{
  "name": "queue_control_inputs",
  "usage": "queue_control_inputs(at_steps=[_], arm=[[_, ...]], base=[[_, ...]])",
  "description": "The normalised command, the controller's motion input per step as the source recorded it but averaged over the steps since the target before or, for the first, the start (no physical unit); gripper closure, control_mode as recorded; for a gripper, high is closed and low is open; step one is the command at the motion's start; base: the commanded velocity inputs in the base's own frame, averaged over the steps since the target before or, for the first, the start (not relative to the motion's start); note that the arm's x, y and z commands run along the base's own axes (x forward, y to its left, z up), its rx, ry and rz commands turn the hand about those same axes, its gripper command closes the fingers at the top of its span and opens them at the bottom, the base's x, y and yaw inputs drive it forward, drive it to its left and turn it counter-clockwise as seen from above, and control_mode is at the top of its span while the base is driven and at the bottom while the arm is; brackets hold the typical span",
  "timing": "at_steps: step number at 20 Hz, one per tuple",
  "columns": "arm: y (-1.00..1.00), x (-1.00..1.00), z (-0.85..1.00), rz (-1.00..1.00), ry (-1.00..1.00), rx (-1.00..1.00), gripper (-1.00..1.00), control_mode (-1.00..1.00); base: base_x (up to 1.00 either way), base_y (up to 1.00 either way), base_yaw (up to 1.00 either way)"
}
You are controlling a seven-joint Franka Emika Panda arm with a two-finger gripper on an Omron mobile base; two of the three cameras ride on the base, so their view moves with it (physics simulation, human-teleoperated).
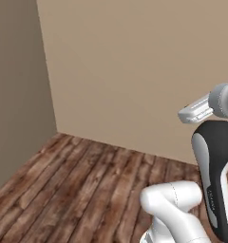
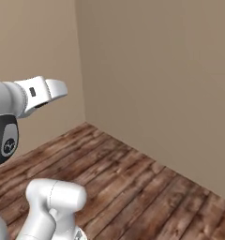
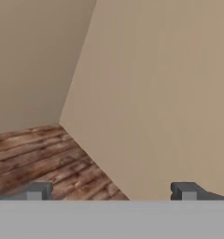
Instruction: Move the bowls from the cabinet to the plates on the dining table.
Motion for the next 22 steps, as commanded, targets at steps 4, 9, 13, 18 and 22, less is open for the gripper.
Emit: queue_control_inputs(at_steps=[4, 9, 13, 18, 22], arm=[[0.0, 0.0, 0.0, 0.0, 0.0, 0.0, -1.0, 1.0], [0.0, 0.0, 0.0, 0.0, 0.0, 0.0, -1.0, 1.0], [0.0, 0.0, 0.0, 0.0, 0.0, 0.0, -1.0, 1.0], [0.0, 0.0, 0.0, 0.0, 0.0, 0.0, -1.0, 1.0], [0.0, 0.0, 0.0, 0.0, 0.0, 0.0, -1.0, 1.0]], base=[[0.0, 0.54, 0.36], [0.0, 0.54, 0.36], [0.0, 0.54, 0.36], [0.0, 0.54, 0.36], [0.0, 0.55, 0.36]])
